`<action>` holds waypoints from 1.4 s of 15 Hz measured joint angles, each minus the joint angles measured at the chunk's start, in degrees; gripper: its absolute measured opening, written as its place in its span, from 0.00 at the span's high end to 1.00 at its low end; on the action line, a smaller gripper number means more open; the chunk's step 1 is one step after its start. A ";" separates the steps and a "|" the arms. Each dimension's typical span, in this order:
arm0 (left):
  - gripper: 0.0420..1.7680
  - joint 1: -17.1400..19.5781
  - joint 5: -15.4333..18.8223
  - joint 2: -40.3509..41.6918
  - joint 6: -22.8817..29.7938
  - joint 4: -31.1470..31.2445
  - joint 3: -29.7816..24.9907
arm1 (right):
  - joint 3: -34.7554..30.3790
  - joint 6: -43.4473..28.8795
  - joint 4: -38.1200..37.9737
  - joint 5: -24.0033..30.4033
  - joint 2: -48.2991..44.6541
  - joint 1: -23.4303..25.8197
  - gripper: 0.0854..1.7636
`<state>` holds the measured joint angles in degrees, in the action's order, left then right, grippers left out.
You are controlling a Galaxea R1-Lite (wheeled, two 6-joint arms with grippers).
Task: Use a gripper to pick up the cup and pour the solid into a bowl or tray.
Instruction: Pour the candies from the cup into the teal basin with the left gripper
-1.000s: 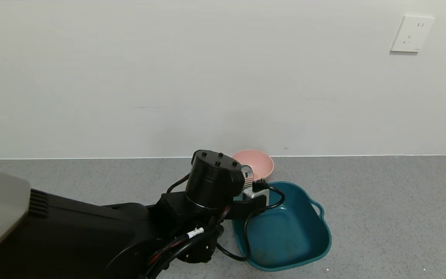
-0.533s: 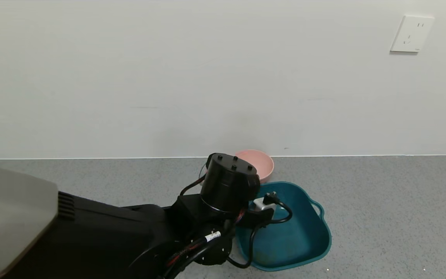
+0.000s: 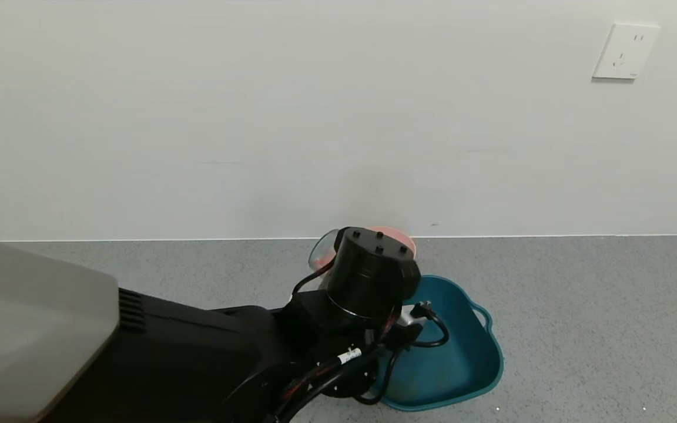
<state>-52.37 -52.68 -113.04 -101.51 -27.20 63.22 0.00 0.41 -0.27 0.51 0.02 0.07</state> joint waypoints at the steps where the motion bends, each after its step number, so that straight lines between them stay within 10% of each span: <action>1: 0.29 -0.72 -0.60 -0.13 -3.10 0.02 1.22 | 0.00 0.00 0.00 0.00 0.00 -0.02 0.03; 21: 0.29 -3.19 -4.27 0.15 -34.24 -0.15 3.06 | 0.00 0.00 0.02 0.00 0.00 0.00 0.03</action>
<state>-55.56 -56.94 -112.90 -135.75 -27.34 66.28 0.00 0.41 -0.24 0.51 0.02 0.07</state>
